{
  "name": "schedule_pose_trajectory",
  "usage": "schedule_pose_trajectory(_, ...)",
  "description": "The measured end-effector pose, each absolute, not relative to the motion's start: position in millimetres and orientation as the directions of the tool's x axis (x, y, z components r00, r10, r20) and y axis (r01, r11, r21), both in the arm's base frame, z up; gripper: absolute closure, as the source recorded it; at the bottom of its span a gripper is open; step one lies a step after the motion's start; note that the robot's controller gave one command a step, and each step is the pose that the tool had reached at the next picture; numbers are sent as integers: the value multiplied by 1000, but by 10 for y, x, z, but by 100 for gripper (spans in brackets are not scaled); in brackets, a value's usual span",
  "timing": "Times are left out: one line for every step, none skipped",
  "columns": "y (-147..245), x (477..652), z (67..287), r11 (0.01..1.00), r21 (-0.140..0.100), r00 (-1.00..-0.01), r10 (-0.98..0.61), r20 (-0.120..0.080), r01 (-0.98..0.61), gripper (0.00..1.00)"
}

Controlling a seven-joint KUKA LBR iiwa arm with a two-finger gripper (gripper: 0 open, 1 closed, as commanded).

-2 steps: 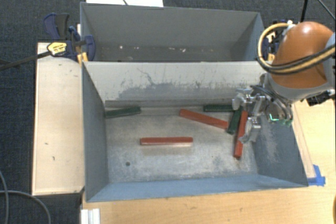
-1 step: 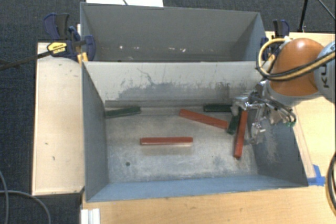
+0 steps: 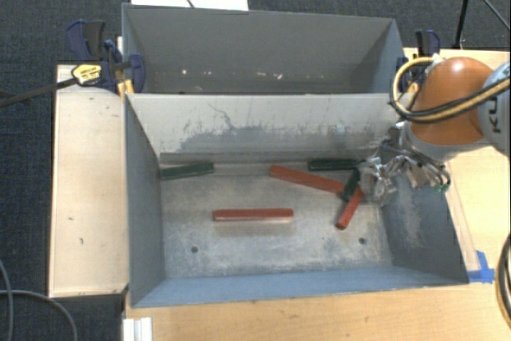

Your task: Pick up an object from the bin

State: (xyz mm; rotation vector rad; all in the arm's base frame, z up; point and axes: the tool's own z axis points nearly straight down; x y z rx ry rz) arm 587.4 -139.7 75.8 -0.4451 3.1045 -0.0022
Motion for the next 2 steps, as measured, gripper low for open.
schedule_pose_trajectory(-1396,5875,758,959,-2,-959,-282,-5,-282,0)
schedule_pose_trajectory(-1108,5574,710,905,0,-905,-426,-3,-426,0)
